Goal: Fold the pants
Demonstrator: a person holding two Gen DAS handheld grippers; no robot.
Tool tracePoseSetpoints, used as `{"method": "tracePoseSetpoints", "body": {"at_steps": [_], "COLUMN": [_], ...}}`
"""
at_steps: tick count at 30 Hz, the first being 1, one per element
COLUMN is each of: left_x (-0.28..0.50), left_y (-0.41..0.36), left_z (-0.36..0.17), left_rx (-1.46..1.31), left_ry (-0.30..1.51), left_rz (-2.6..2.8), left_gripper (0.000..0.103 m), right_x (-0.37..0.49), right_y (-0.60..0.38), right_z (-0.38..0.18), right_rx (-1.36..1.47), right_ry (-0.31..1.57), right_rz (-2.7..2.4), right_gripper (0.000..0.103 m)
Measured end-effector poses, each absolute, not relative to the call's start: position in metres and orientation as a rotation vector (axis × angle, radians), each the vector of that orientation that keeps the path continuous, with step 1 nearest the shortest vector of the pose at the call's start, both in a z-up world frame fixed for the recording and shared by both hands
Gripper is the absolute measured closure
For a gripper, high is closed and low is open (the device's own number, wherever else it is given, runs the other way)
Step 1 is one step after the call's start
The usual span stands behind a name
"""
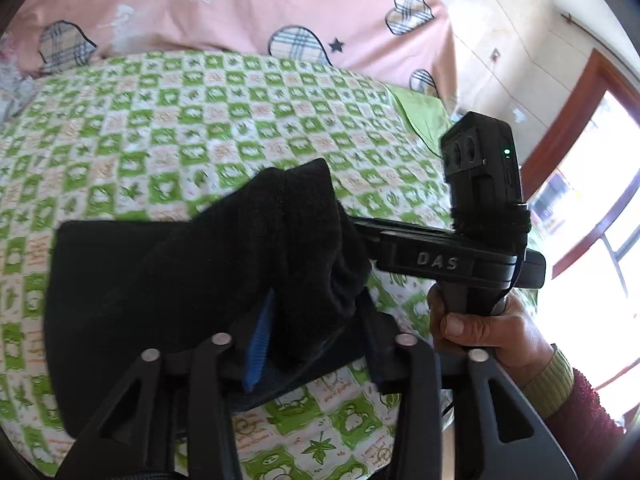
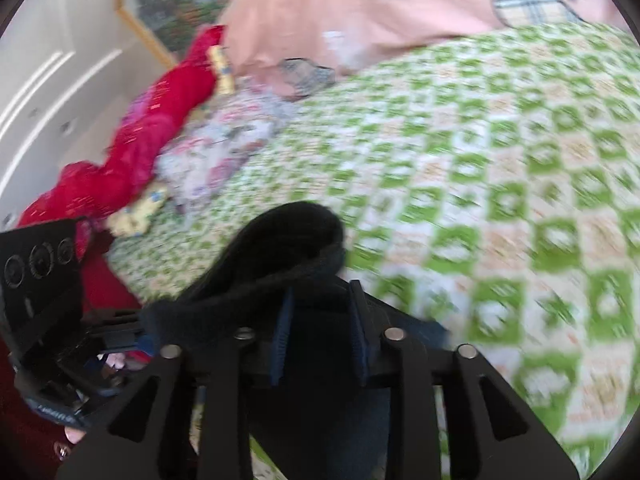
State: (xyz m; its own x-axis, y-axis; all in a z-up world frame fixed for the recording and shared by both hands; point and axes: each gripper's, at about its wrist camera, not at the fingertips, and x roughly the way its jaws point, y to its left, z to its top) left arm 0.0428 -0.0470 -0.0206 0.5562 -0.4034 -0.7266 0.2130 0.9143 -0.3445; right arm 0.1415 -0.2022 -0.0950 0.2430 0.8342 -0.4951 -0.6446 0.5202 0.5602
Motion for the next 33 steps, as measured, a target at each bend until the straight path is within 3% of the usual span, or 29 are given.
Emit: {"method": "tracePoseSetpoints", "body": {"at_steps": [2, 6, 10, 11, 21, 24, 33], "left_x": [0.042, 0.030, 0.015, 0.012, -0.003, -0.004, -0.002], "left_y": [-0.047, -0.043, -0.039, -0.037, 0.021, 0.044, 0.091], "left_z": [-0.024, -0.018, -0.004, -0.001, 0.009, 0.008, 0.000], "left_rx": [-0.232, -0.262, -0.274, -0.274, -0.313, -0.341, -0.412], "left_ry": [0.921, 0.916, 0.880, 0.873, 0.856, 0.858, 0.873], "left_rz": [-0.380, -0.447, -0.512, -0.513, -0.352, -0.295, -0.175], "left_gripper": [0.058, 0.046, 0.037, 0.032, 0.026, 0.026, 0.024], "right_x": [0.138, 0.124, 0.108, 0.104, 0.078, 0.071, 0.060], "right_y": [-0.214, -0.238, -0.246, -0.247, -0.217, -0.203, -0.183], "right_z": [-0.098, -0.096, -0.085, -0.081, -0.050, -0.044, -0.040], "right_rx": [0.269, 0.314, 0.357, 0.366, 0.308, 0.267, 0.260], "right_ry": [0.853, 0.826, 0.777, 0.755, 0.719, 0.718, 0.726], "right_rz": [0.945, 0.861, 0.786, 0.779, 0.696, 0.679, 0.634], "right_gripper": [0.045, 0.040, 0.023, 0.022, 0.015, 0.009, 0.005]}}
